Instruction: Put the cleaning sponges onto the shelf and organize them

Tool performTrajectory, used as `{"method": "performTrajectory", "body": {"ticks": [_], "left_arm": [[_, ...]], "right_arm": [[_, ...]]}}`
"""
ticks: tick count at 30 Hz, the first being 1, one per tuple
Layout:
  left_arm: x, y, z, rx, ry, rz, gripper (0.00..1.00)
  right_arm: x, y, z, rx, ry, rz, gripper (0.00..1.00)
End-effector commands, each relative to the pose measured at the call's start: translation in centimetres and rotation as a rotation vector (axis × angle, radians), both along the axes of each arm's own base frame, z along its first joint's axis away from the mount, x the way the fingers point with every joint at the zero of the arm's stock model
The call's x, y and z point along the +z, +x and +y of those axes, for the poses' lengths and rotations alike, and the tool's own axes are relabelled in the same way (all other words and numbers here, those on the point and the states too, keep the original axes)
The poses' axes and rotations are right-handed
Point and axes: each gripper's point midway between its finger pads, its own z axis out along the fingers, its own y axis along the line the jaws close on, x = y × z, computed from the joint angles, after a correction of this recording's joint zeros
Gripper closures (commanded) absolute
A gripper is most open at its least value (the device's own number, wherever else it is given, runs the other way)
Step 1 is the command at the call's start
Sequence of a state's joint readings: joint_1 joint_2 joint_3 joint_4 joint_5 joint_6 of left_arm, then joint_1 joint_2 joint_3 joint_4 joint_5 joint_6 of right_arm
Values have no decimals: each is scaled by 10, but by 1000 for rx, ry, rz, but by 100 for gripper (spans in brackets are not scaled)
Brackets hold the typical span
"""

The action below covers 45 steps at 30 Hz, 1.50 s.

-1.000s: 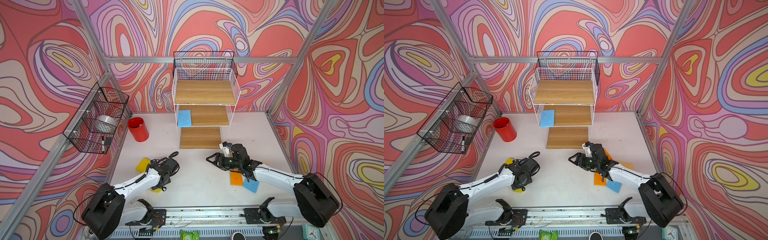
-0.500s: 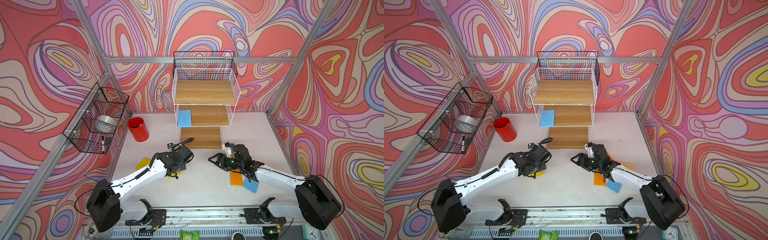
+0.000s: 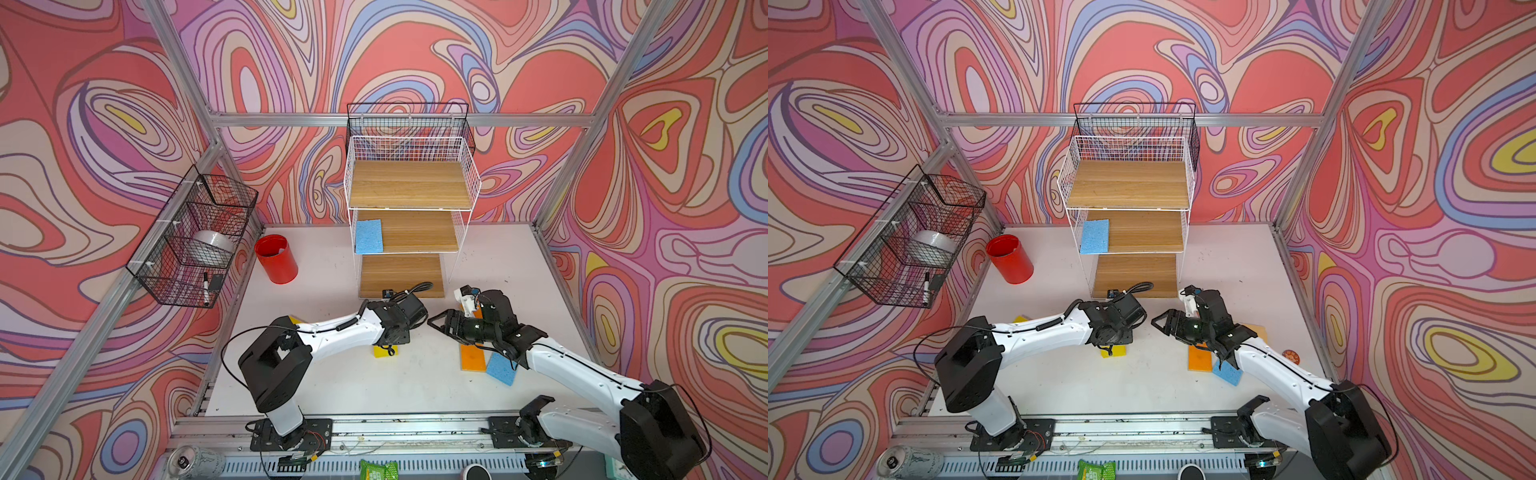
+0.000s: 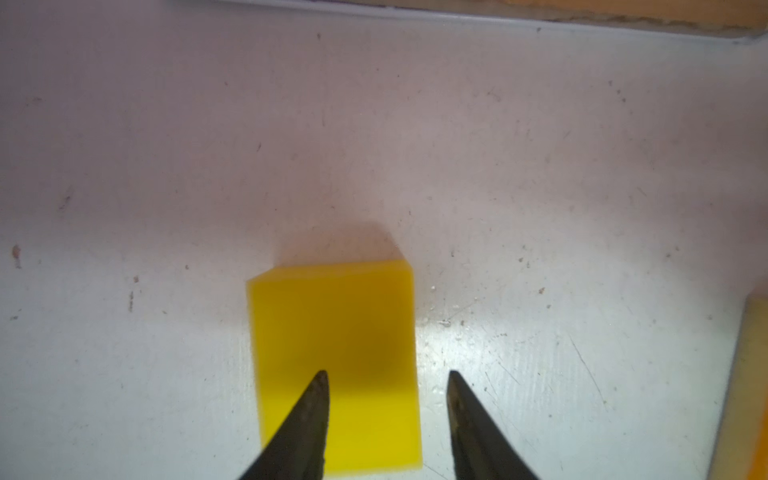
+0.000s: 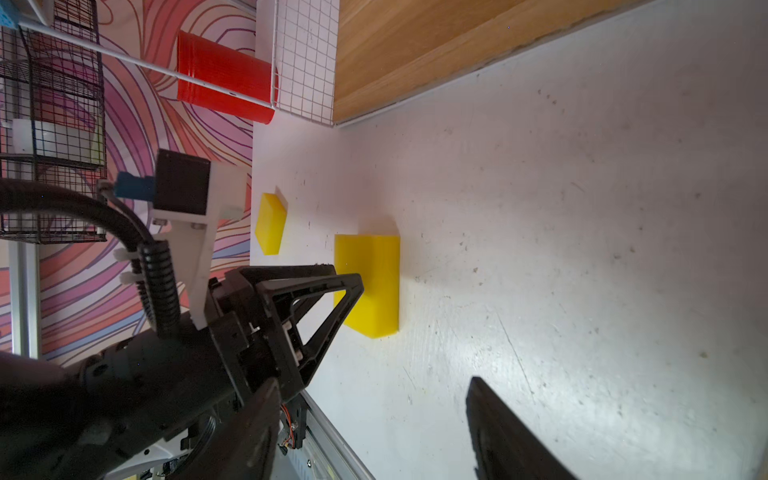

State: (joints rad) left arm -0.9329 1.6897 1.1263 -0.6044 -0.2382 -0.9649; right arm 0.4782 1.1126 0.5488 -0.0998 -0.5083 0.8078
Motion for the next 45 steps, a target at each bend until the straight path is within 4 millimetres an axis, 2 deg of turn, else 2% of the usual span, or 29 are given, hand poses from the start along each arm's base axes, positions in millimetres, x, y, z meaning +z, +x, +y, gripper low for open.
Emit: {"method": "performTrajectory", "body": {"ticks": [1,3,4,7,13,15,21,25,29,30,32,40,45], "left_arm": [[19,4,-11,-14,-56,-46,33],[27,1,-4,-11,-65,-65,24],[31,0,-1,-8,-73,-75,22],[41,-7,16,7,-88,-114,21],[44,-27,59,48,-89,-171,18],[44,-33,73,60,-89,-180,18],[27,-53,111,114,-117,-158,15],[18,-62,127,137,-154,-144,15],[12,-65,134,147,-185,-130,13],[14,-64,135,148,-191,-131,13],[0,-69,142,146,-168,-107,13],[-8,-66,144,145,-192,-94,13],[-10,-64,145,140,-193,-83,12]], "right_arm": [[-18,-11,-11,4,-69,25,26],[-19,-13,-11,4,-66,33,29],[-20,-15,-10,8,-65,35,30],[-25,-20,-1,20,-91,39,32],[-37,-31,32,56,-122,53,38],[-39,-30,40,58,-127,56,41],[-50,-33,70,91,-167,67,39],[-56,-30,89,102,-181,72,41],[-63,-23,103,99,-180,102,51],[-66,-21,105,97,-183,109,52],[-70,-17,109,94,-192,119,52],[-91,-12,127,109,-184,187,56],[-96,-10,132,105,-171,200,70]]}}
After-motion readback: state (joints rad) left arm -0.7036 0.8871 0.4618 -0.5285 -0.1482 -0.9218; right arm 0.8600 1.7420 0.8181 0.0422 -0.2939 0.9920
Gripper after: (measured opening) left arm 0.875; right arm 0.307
